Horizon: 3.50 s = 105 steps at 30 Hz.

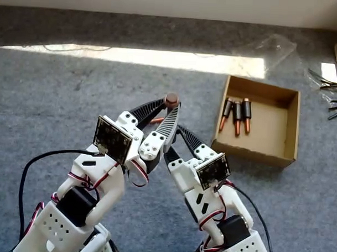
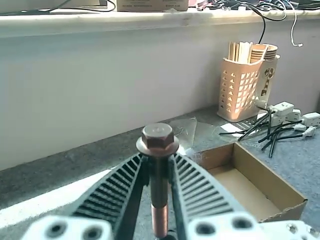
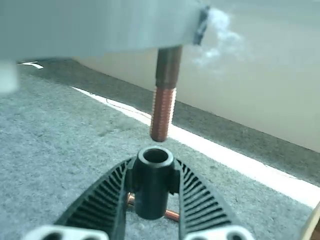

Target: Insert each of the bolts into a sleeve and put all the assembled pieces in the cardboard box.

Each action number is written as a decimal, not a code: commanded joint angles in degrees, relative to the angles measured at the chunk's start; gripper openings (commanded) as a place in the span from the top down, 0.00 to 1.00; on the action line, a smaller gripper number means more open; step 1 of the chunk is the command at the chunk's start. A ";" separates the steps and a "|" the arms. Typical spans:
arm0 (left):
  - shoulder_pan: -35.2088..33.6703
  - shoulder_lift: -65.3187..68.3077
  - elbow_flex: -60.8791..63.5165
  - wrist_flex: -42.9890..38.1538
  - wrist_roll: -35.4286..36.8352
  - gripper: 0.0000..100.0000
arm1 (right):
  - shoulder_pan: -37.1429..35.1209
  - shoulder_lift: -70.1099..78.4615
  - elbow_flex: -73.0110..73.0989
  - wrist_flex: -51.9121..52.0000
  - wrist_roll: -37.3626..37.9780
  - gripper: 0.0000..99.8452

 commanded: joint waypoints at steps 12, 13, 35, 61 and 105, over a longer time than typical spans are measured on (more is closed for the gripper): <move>0.75 -0.92 -0.57 0.09 3.43 0.98 | 0.75 -0.84 8.57 -0.04 0.70 1.00; 0.48 -0.92 -0.57 0.09 4.92 0.98 | 0.75 -0.84 8.57 -0.04 0.70 1.00; 0.22 -0.84 1.98 2.20 5.80 0.98 | 0.75 -0.84 8.57 -0.04 0.70 1.00; -0.22 -0.84 8.57 2.29 5.71 0.97 | 0.75 -0.84 8.66 -0.04 0.79 1.00; -3.65 -0.92 6.11 5.89 5.71 0.80 | 0.75 -0.84 8.57 -0.04 0.79 1.00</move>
